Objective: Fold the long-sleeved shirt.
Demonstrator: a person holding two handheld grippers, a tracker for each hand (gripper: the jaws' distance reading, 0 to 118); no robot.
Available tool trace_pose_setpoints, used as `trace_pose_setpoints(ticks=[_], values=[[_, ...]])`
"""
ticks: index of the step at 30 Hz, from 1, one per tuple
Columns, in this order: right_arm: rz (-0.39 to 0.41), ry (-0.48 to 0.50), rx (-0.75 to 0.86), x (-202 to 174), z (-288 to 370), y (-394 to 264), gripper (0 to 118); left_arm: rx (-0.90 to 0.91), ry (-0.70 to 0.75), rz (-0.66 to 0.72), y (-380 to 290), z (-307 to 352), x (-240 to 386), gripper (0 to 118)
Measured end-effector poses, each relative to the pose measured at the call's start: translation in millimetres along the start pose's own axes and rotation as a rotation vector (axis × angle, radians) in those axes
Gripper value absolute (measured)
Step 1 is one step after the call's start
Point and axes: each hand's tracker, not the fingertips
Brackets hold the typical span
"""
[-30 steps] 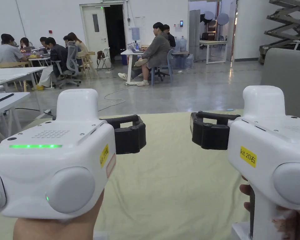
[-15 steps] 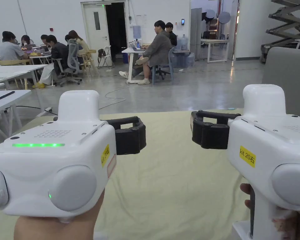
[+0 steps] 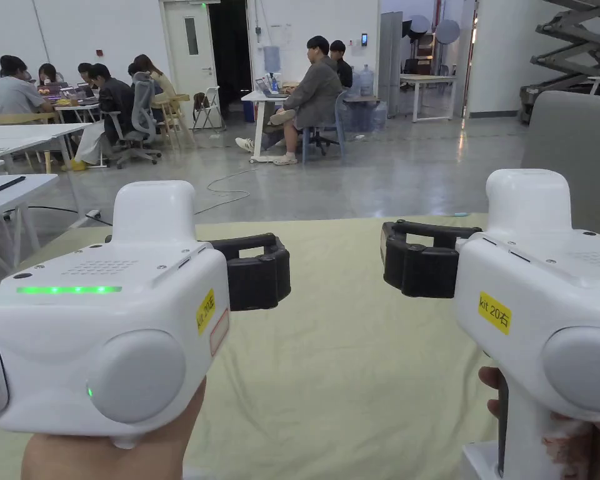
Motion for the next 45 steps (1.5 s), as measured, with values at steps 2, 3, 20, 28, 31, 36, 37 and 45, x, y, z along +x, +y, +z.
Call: trace_pose_setpoints(ticks=[2,3,20,28,31,36,37,45], values=[[-0.002,-0.004,0.0,-0.4,-0.4,-0.5,118,0.003,-0.002,0.004,-0.5,-0.2,-0.8,118],[-0.002,-0.003,0.0,-0.6,-0.7,-0.6,118,0.002,-0.001,0.004,-0.7,-0.5,-1.3,118],[-0.001,0.001,-0.011,0.4,-11.6,-5.7,118,-0.022,0.034,-0.01,-10.6,-15.9,-5.1,118],[-0.001,-0.004,-0.021,1.9,-23.7,-10.5,118,-0.033,0.041,-0.01,-13.6,-27.9,-7.0,118],[0.001,-0.005,-0.021,2.6,-27.6,-10.8,118,-0.023,0.042,-0.003,-13.9,-30.9,-8.1,118],[-0.001,-0.008,-0.019,4.0,-32.9,-11.5,118,-0.009,0.053,-0.002,-13.6,-34.7,-9.1,118],[0.0,-0.009,-0.02,4.0,-33.6,-11.6,118,-0.008,0.052,0.0,-13.4,-35.4,-9.6,118],[-0.005,-0.009,-0.021,4.3,-37.6,-13.6,118,-0.012,0.047,0.001,-13.8,-39.7,-10.1,118]])
